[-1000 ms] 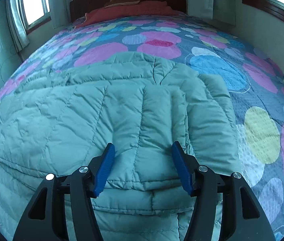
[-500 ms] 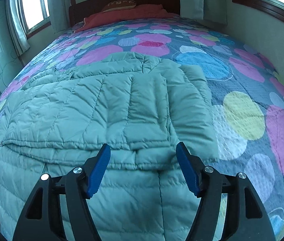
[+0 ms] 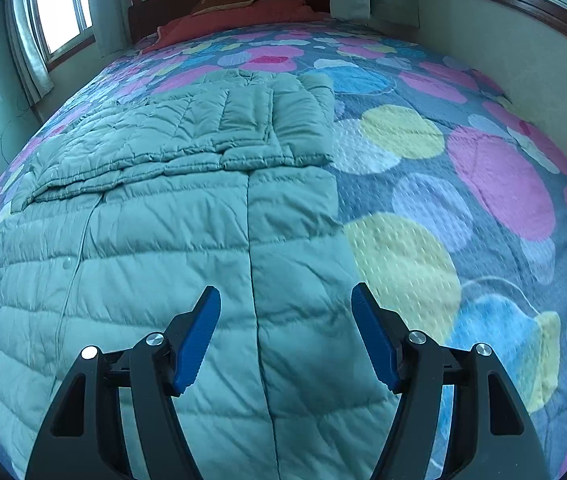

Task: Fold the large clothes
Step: 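Move both open grippers to the jacket hem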

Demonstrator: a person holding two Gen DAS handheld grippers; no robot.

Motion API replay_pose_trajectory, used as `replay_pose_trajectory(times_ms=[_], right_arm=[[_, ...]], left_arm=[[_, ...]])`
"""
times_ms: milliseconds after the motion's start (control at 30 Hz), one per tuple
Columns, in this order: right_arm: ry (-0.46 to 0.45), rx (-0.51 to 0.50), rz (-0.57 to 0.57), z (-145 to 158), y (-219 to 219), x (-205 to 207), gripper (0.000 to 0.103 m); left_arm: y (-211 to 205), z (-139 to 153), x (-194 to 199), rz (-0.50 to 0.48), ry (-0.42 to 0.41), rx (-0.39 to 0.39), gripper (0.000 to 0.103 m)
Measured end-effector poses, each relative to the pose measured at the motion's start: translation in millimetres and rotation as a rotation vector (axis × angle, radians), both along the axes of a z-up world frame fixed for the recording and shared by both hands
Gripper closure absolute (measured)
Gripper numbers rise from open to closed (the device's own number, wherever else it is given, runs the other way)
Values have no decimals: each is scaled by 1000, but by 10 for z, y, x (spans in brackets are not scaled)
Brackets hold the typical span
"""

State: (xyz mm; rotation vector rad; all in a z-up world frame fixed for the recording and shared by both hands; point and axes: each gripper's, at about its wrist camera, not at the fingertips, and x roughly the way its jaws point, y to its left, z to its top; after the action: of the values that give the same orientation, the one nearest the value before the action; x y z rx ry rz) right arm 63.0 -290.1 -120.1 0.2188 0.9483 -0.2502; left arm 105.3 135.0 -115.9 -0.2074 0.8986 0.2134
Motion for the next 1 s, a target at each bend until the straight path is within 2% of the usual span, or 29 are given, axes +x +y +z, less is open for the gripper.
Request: replay_pose_trajectory(times_ms=[233,567,667,900,1000], right_arm=[[-6,25,-29,8,-52,-497,36],[26,90,-81,-132,-161,-1055,36],[30,118,-97,-165,-188,-1170,36],[20,169,-119,-196,-175,-1276,36],[-4,227,-127,-196,-175,-1299,36]], left_arm=[[157,39,-485,49,0,-32,34],[233,-68,-1006,90,43,-171,34],[270,-126,-1098,110,62,-230,34],[239,-203,-1162,128,74,-267,34],[226,-217,-1147,125,61,-311,34]])
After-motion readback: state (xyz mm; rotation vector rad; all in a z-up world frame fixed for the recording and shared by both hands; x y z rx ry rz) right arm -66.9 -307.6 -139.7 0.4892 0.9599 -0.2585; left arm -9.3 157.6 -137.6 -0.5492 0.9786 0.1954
